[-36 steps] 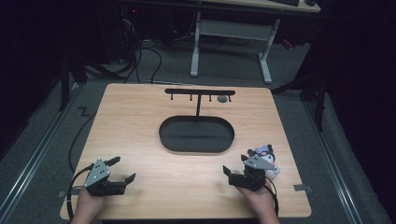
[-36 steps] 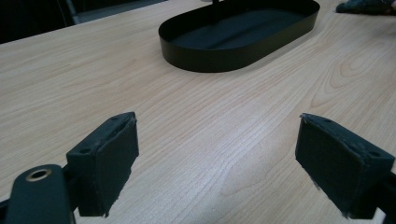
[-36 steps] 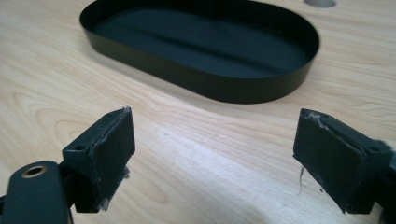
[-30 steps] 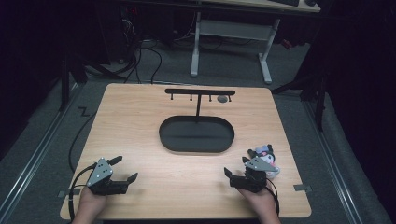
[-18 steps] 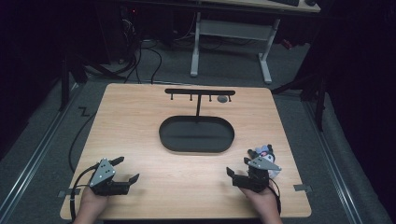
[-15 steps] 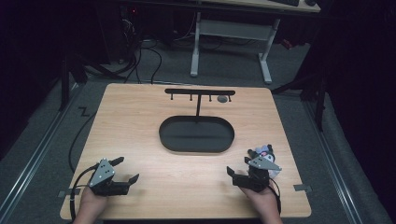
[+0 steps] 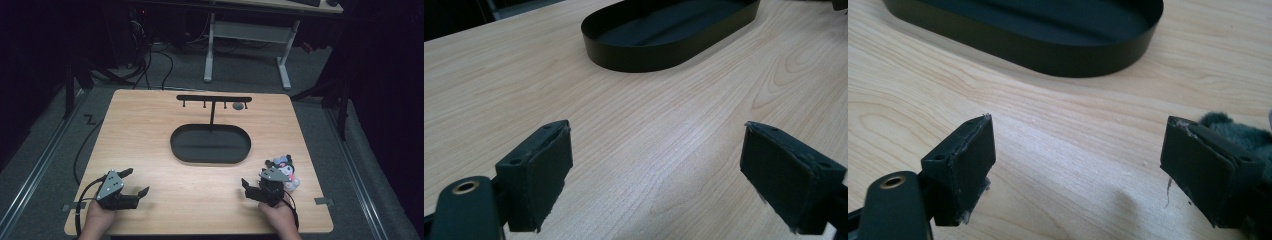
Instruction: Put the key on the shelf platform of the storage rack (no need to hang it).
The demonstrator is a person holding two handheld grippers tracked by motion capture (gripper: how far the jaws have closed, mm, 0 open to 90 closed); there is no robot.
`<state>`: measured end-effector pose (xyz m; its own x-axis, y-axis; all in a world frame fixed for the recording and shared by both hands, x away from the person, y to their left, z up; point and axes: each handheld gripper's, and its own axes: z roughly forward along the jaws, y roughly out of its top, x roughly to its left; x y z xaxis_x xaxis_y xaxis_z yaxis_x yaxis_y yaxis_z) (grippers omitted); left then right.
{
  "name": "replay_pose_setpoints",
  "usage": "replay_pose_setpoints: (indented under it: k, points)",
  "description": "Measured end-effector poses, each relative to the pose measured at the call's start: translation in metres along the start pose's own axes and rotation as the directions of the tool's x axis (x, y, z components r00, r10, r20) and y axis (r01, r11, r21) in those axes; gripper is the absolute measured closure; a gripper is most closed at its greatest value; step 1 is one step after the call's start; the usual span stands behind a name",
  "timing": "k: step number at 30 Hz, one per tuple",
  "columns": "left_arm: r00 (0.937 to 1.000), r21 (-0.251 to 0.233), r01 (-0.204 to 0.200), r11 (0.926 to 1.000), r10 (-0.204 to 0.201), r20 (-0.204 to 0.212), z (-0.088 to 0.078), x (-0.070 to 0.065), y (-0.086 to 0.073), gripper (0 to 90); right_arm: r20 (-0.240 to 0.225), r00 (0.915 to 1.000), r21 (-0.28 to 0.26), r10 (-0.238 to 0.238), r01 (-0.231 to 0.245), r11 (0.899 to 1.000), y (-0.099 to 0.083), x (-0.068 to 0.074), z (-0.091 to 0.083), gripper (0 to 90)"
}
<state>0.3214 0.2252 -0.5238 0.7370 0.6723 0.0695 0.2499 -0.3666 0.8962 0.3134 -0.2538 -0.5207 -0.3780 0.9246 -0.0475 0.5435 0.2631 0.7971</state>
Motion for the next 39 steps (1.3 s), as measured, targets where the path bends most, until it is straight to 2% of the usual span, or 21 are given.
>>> replay_pose_setpoints:
  k: [4,6,12,17,23,26,30,35,36,39]
  points:
    - [1.0,0.0,0.0,1.0,0.0,-0.001,-0.001,0.0,0.0,13.9,-0.004,0.9999,0.043,0.011,-0.011,0.999,0.002,0.001,0.001,14.5]
    - [1.0,0.001,0.001,1.0,-0.001,0.0,-0.001,0.0,0.0,13.9,-0.013,0.9999,0.049,0.01,-0.01,0.999,0.002,0.001,0.001,14.2]
    - [1.0,0.004,-0.003,1.0,0.003,0.005,0.001,-0.001,0.0,13.9,-0.058,0.9983,0.088,-0.009,0.014,0.996,0.005,0.002,0.0,13.0]
    - [0.9999,0.002,-0.01,1.0,0.01,0.006,0.001,-0.002,0.001,13.9,-0.069,0.9975,0.109,-0.013,0.021,0.994,0.005,0.001,-0.001,13.2]
    - [0.9999,0.001,-0.014,0.9999,0.014,0.007,0.001,-0.003,0.002,13.9,-0.061,0.9978,0.135,-0.028,0.036,0.99,0.004,0.006,0.0,13.3]
    - [0.9998,0.005,-0.015,0.9999,0.015,0.009,0.001,-0.004,0.001,13.9,-0.068,0.9976,0.141,-0.009,0.019,0.99,0.006,0.007,-0.002,13.5]
    - [0.9997,0.009,-0.021,0.9997,0.021,0.008,0.002,-0.004,0.001,13.9,-0.074,0.9972,0.151,-0.013,0.024,0.988,0.013,0.006,-0.002,13.5]
    - [0.9996,0.0,-0.026,0.9997,0.026,0.006,0.002,-0.004,0.001,13.9,-0.054,0.9982,0.167,-0.027,0.035,0.985,0.024,0.003,-0.005,14.0]
    - [0.9994,0.003,-0.034,0.9994,0.034,0.007,0.001,-0.004,0.0,13.9,-0.046,0.9989,0.178,-0.005,0.014,0.984,0.027,0.002,-0.005,14.5]
    - [0.9993,-0.005,-0.036,0.9993,0.036,0.009,0.002,-0.004,0.001,14.3,-0.063,0.9979,0.214,0.017,-0.003,0.977,0.027,0.001,-0.003,14.5]
